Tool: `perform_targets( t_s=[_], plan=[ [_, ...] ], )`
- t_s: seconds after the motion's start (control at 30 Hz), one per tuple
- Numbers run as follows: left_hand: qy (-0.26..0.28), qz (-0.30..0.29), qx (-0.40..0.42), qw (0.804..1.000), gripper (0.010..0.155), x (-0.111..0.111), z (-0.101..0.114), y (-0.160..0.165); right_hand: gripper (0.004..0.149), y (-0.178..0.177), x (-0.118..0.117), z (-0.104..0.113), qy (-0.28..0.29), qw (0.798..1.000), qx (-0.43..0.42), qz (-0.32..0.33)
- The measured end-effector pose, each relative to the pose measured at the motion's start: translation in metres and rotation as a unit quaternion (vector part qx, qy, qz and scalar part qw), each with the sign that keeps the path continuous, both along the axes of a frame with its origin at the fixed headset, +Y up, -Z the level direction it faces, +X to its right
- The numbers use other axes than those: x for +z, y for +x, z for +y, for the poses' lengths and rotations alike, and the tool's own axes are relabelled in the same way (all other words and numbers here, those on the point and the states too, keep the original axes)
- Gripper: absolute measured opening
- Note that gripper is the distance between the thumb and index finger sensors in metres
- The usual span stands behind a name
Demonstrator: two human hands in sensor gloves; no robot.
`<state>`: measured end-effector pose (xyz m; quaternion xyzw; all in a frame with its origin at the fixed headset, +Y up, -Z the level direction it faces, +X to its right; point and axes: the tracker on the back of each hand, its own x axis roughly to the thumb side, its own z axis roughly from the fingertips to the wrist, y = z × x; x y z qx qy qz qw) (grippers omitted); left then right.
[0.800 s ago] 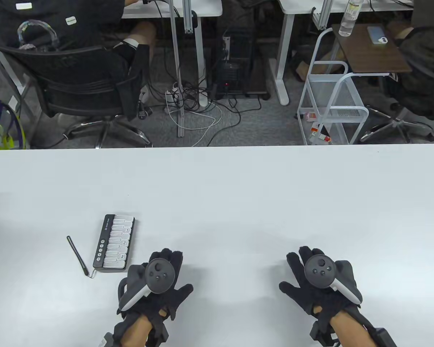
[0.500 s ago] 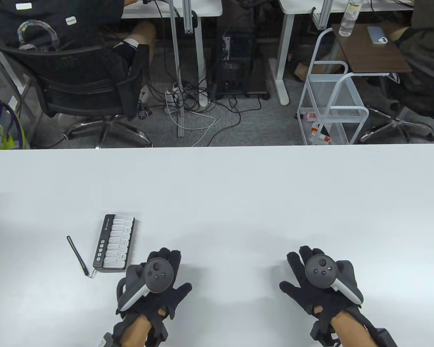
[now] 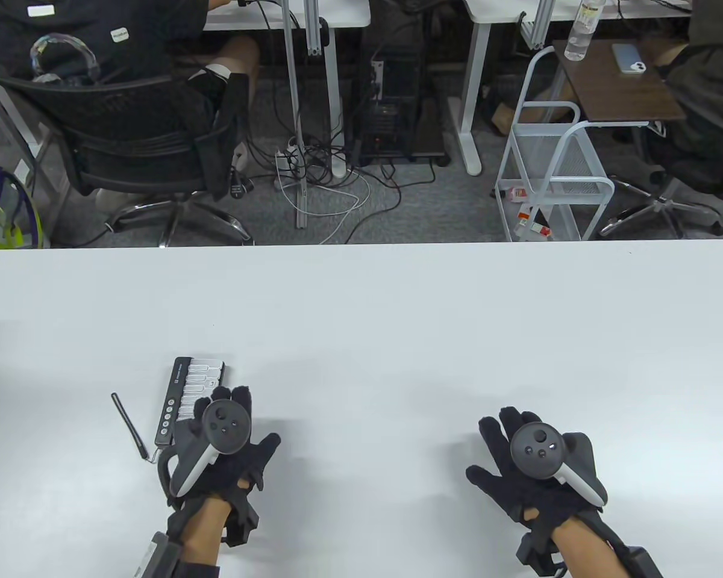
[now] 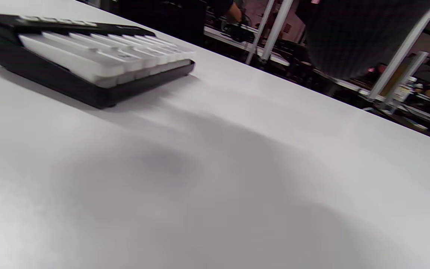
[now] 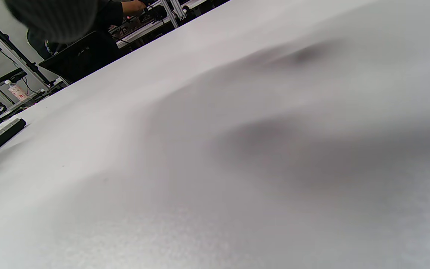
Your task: Press Re-Fa-La on toy piano
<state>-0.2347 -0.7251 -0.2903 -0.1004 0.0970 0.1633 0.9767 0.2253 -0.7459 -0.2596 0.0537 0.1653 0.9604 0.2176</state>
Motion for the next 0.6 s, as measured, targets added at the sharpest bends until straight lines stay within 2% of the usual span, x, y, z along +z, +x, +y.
perform_targets(
  t_s=[0.2, 0.37, 0.6],
  plan=[
    [-0.023, 0.085, -0.009, 0.996, 0.094, -0.024, -0.006, -0.029, 0.083, 0.001, 0.0, 0.002, 0.003, 1.0, -0.002, -0.005],
    [-0.041, 0.138, 0.002, 0.99, 0.096, -0.035, -0.016, -0.044, 0.083, 0.001, 0.0, 0.002, 0.002, 1.0, -0.001, -0.004],
    [-0.084, 0.169, -0.012, 0.982, 0.101, -0.046, -0.032, -0.055, 0.083, 0.001, 0.0, 0.003, 0.002, 1.0, -0.005, -0.003]
  ],
)
